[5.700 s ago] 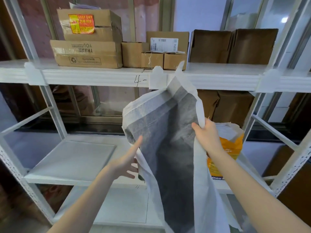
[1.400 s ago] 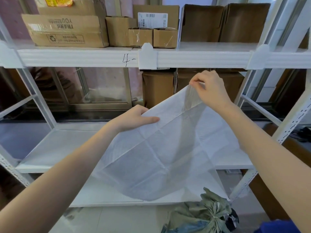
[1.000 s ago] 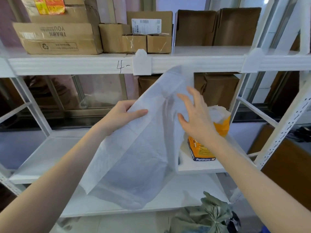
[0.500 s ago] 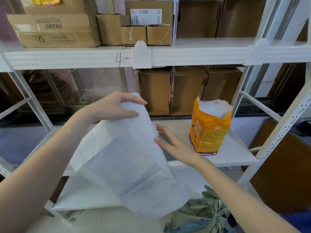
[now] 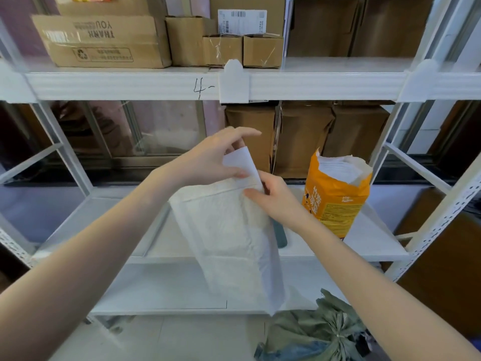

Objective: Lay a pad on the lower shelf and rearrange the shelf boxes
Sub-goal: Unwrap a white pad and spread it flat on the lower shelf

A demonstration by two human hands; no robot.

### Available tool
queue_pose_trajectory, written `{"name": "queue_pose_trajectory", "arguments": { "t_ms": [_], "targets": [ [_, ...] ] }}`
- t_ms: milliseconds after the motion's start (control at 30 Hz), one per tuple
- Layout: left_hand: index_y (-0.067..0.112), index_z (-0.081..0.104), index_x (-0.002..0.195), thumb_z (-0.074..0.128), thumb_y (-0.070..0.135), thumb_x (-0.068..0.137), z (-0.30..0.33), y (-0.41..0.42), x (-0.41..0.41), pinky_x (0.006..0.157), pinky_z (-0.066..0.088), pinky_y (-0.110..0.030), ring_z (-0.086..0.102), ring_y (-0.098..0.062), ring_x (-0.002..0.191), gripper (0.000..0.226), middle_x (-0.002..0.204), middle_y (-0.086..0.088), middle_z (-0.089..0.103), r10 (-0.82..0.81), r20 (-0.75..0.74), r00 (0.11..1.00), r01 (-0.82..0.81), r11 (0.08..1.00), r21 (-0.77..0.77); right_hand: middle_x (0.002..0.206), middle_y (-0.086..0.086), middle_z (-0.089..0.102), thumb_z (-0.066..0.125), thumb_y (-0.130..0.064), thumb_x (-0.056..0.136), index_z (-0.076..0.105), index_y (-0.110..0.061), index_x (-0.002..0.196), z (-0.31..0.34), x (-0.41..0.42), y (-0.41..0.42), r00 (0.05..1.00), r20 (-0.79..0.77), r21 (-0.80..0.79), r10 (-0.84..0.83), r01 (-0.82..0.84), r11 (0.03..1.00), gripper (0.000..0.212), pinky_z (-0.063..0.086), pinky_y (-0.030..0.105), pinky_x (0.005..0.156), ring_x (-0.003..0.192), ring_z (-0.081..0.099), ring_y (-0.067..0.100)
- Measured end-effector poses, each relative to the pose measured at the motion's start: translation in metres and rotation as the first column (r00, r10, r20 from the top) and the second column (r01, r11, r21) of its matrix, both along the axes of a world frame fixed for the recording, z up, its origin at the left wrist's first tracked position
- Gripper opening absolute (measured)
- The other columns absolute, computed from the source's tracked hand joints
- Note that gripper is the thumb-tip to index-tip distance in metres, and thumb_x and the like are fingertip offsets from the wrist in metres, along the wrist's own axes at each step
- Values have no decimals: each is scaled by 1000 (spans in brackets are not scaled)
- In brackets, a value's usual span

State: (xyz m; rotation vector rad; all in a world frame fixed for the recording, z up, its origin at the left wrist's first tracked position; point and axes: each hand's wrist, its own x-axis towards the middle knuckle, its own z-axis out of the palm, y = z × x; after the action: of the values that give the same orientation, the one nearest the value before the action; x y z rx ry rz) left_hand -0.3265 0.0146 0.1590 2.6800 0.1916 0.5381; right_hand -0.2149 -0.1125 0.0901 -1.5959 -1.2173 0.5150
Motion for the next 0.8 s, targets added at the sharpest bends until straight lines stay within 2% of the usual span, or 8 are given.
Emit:
{"name": "queue_pose_trajectory", "arguments": {
  "t_ms": [67, 133, 233, 333, 500, 633, 700, 800],
  "targets": [
    [29, 36, 138, 70, 31, 80, -4, 7, -2, 90, 34, -10, 46, 0, 102, 68, 115, 8, 43, 63, 9, 998, -62, 997, -45, 107, 26, 63, 53, -5, 89, 62, -11, 105, 5, 5, -4, 1000, -11, -22, 4, -5, 1000, 20, 48, 57, 88, 101, 60, 42],
    [28, 39, 137, 66, 44, 80, -7, 16, -7, 98, 35, -19, 47, -7, 117, 65, 130, 6, 46, 122, -73, 990, -130, 983, -132, 112, 23, 65, 52, 0, 90, 61, -13, 106, 11, 11, -8, 999, -36, -13, 19, -19, 1000, 23, 49, 51, 89, 102, 62, 37],
    [35, 57, 117, 63, 63, 72, -13, 28, -18, 97, 47, -33, 59, -6, 108, 53, 118, 12, 63, 140, -219, 966, -183, 964, -191, 109, 8, 66, 52, 1, 90, 57, -14, 114, 19, 23, -15, 990, -141, 20, 27, -25, 999, 29, 54, 35, 85, 94, 65, 18],
    [31, 66, 99, 68, 53, 76, -20, 38, -26, 86, 51, -39, 65, -14, 95, 32, 100, 5, 71, 159, -243, 957, -211, 955, -208, 110, 7, 64, 53, 2, 90, 57, -14, 114, 24, 40, -18, 991, -131, 31, 8, -4, 1000, 30, 53, 35, 87, 95, 63, 18],
    [22, 68, 108, 68, 32, 83, -24, 41, -32, 84, 54, -34, 69, -14, 93, 27, 102, 0, 74, 155, -160, 975, -198, 932, -304, 106, 5, 67, 61, -1, 85, 62, -21, 102, 26, 56, -20, 989, -147, 43, -35, 42, 998, 27, 54, 36, 85, 95, 65, 18],
    [19, 65, 113, 60, 15, 90, -20, 37, -33, 77, 52, -15, 65, 3, 84, 24, 106, 0, 71, 63, -168, 984, -122, 921, -371, 106, 2, 67, 69, -3, 79, 61, -19, 106, 32, 57, -21, 997, -31, -3, -67, 67, 998, 32, 55, 35, 86, 94, 65, 13],
    [28, 54, 123, 56, 7, 91, -17, 36, -33, 82, 47, -8, 61, 13, 93, 38, 116, 10, 64, 31, -180, 983, -100, 917, -387, 108, 0, 65, 72, -8, 78, 59, -16, 113, 36, 56, -22, 995, 57, -35, -80, 82, 996, 38, 53, 36, 90, 98, 63, 13],
    [29, 42, 127, 52, 2, 91, -17, 36, -34, 94, 47, -27, 60, -9, 111, 46, 127, 1, 60, 19, -179, 984, -94, 904, -417, 106, -7, 63, 72, -19, 79, 53, -24, 113, 41, 50, -23, 990, 129, -24, -58, 61, 998, 40, 52, 37, 92, 99, 61, 8]
  ]
}}
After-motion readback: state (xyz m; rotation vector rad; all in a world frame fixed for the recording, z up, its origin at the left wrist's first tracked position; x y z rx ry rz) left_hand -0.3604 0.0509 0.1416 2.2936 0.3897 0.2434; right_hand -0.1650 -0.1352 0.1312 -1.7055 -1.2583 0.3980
